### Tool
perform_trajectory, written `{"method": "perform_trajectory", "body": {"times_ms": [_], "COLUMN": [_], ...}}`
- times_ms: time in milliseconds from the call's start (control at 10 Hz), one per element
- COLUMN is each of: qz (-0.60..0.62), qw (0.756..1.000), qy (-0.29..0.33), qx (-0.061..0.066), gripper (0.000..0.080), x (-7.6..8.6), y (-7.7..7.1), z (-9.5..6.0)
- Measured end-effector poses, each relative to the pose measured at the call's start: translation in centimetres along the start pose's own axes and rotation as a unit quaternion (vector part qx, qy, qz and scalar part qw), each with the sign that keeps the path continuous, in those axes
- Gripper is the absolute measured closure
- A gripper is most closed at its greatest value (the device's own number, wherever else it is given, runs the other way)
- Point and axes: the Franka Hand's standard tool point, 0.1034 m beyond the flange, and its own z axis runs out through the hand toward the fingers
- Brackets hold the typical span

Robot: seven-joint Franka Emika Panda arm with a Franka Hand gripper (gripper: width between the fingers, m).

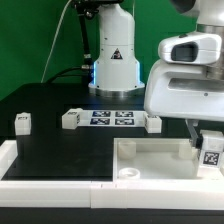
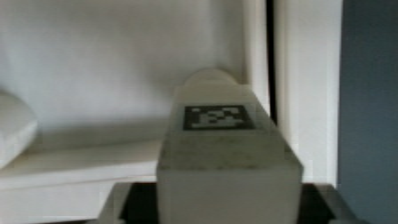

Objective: Assemble one leg

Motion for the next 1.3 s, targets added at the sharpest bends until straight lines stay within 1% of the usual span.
{"method": "perform_trajectory", "body": {"times_ms": [100,300,400,500,700,800,900,1000,1100,1200,1300], "qz": [0.084,0.227,0.332,0.413,0.526,0.556,0.597,0.597,0.586,0.565,0.539], "qw": [0.996,0.974,0.943,0.911,0.85,0.831,0.802,0.802,0.81,0.825,0.842], "qy": [-0.003,-0.004,-0.011,-0.013,-0.017,-0.018,-0.019,-0.021,-0.021,-0.019,-0.014], "qx": [0.001,0.001,0.003,-0.001,-0.002,-0.003,-0.003,-0.002,-0.001,0.002,0.008], "gripper": [0.0508,0.0508,0.0508,0.0507,0.0507,0.0507,0.0503,0.0503,0.0261,0.0261,0.0175], "x": [0.0,-0.02,-0.28,-0.36,-0.41,-0.43,-0.49,-0.54,-0.55,-0.46,-0.33], "y": [0.08,0.04,-0.28,-0.22,-0.07,-0.06,-0.06,-0.2,-0.22,-0.26,-0.3], "z": [-0.02,-0.03,-0.02,-0.07,-0.08,-0.08,-0.04,-0.01,-0.01,-0.01,0.09]}}
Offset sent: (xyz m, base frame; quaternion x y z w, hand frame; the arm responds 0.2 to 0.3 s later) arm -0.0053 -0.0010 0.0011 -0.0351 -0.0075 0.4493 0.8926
